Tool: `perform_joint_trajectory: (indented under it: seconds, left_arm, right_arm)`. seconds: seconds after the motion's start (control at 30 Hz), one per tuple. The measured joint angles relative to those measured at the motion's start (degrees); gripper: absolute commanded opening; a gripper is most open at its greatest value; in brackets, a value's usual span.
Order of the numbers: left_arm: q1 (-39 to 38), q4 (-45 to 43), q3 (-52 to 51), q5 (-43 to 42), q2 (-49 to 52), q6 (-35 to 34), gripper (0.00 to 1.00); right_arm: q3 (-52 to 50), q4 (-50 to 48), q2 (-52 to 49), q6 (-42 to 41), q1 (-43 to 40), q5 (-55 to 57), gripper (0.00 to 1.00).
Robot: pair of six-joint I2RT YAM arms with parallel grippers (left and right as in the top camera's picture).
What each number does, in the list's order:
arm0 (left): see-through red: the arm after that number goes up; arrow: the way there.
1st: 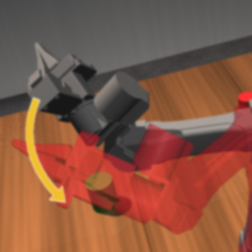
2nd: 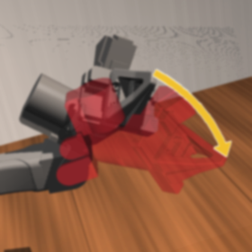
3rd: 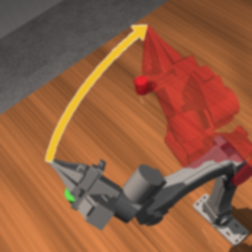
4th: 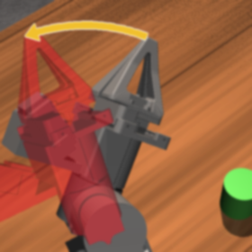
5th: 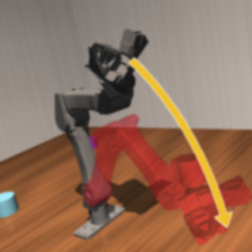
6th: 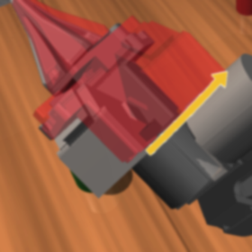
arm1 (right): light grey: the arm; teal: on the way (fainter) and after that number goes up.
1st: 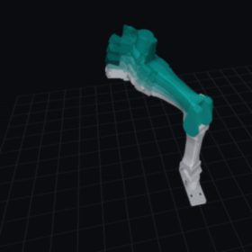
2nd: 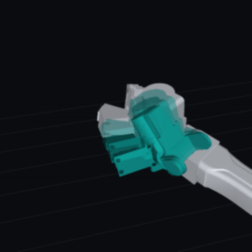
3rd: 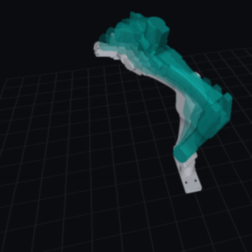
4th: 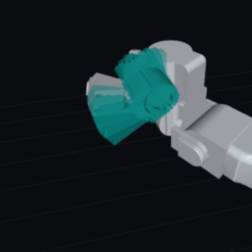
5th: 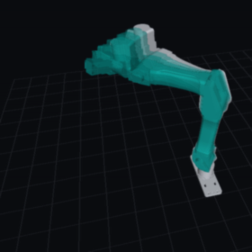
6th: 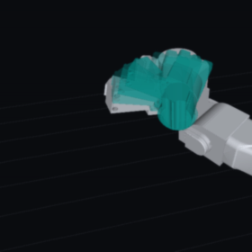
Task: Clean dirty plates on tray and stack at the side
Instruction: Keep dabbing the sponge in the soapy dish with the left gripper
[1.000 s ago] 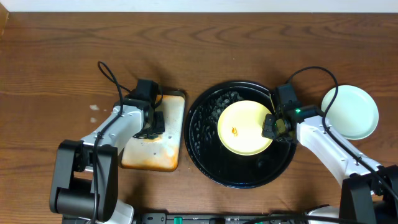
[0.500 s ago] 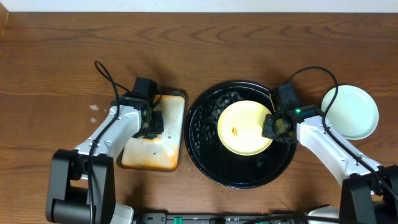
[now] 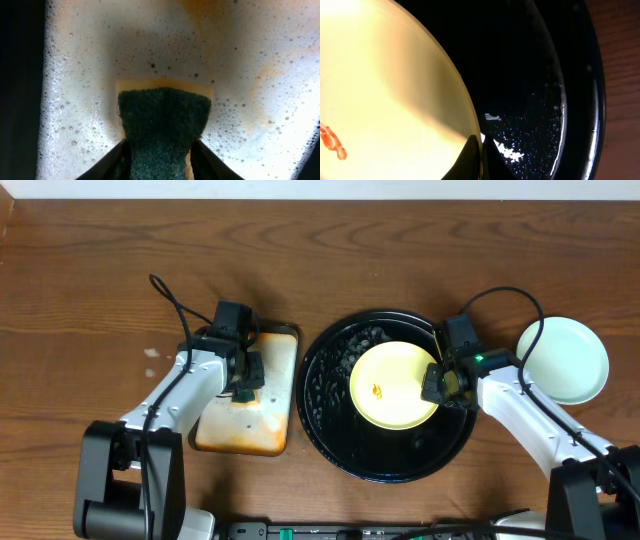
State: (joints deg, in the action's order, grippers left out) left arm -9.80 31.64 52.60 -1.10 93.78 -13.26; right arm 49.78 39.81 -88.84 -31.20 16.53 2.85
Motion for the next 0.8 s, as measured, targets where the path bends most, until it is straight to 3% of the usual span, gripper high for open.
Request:
perform_joint_trajectory:
  seconds: [0.5, 0.7, 0.8]
  left_arm:
    - [0.0, -1.4, -0.8, 0.0, 1.2, 0.0, 0.33]
    - [0.0, -1.7, -0.8, 0.0, 2.9, 0.1, 0.08]
    - [0.0, -1.7, -0.8, 0.0, 2.9, 0.2, 0.07]
  right_arm:
    - [0.0, 0.0, 0.0, 0.0, 0.0, 0.0, 0.01]
    - [0.0, 0.0, 0.0, 0.0, 0.0, 0.0, 0.01]
    - [0.0, 0.0, 0.0, 0.0, 0.0, 0.0, 0.01]
